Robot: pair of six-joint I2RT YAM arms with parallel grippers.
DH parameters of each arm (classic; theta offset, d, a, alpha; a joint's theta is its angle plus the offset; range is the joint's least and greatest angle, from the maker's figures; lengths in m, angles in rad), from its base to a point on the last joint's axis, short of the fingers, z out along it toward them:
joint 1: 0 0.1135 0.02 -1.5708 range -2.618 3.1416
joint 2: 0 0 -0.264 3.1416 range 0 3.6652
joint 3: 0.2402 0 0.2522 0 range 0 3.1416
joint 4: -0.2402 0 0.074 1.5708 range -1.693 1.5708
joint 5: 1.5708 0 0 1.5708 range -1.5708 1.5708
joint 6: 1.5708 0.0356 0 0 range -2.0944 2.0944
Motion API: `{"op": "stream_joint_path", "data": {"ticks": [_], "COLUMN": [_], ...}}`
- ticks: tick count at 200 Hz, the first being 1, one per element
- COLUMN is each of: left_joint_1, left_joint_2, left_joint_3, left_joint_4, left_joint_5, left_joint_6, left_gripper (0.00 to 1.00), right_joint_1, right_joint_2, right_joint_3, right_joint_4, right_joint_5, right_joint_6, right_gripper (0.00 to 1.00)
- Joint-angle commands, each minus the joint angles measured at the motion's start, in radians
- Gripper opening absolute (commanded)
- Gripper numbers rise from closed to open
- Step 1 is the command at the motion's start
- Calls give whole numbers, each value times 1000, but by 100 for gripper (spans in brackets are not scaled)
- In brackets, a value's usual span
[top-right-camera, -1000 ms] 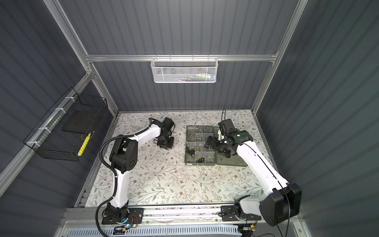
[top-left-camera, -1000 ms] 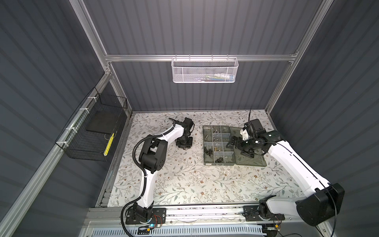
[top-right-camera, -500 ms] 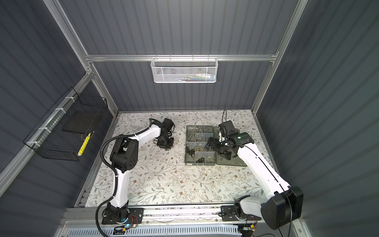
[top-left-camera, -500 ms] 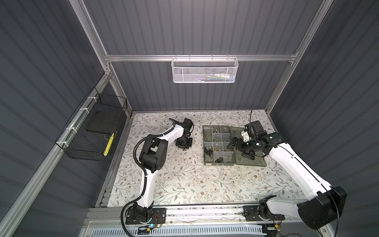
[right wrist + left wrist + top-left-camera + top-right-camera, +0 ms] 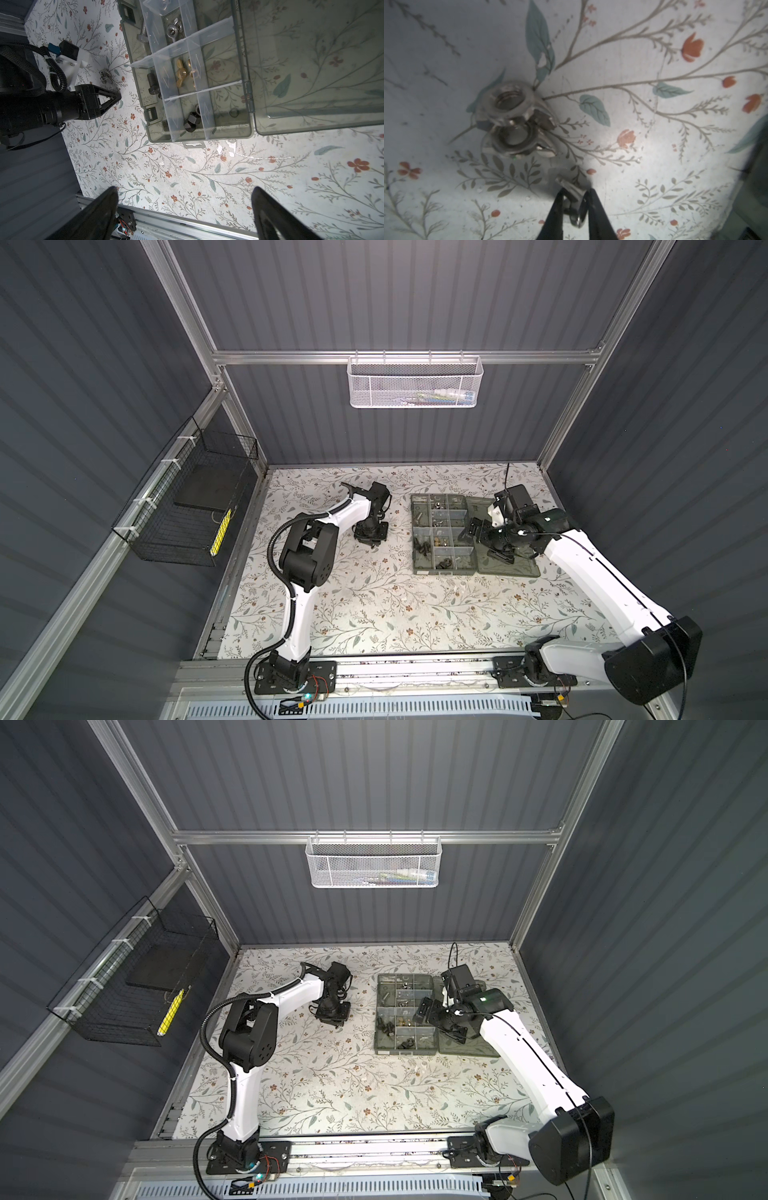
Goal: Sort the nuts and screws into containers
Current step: 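Carry the wing nut over the box and release it into a compartment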
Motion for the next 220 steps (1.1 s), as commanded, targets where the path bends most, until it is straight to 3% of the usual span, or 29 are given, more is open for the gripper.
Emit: {"op": "stream_joint_path", "data": {"ticks": [1,61,123,167,220], "left_joint_1": [1,-1,-25,-111,-171], "left_joint_2": [25,16,4,74,196], "left_joint_3": [-5,51,272,427,500], "left_joint_4": [-7,-2,4,126,294], "left_joint_5": [25,82,201,294,360], "left_joint_6": [-3,-41,-143,-244,-345], "left_gripper": [13,7,7,8,9], "right_joint_1": [5,6,-15,-66,-102], "right_joint_2": [-8,-29,-51,-91,-181], "right_joint_3": [1,9,44,43,17], "right_joint_4": [-1,-30,-67,-88,-144], "right_joint_5": [8,26,40,27,38], "right_joint_6": [11,12,-1,-3,-2], "right_gripper": [99,99,99,99,99]}}
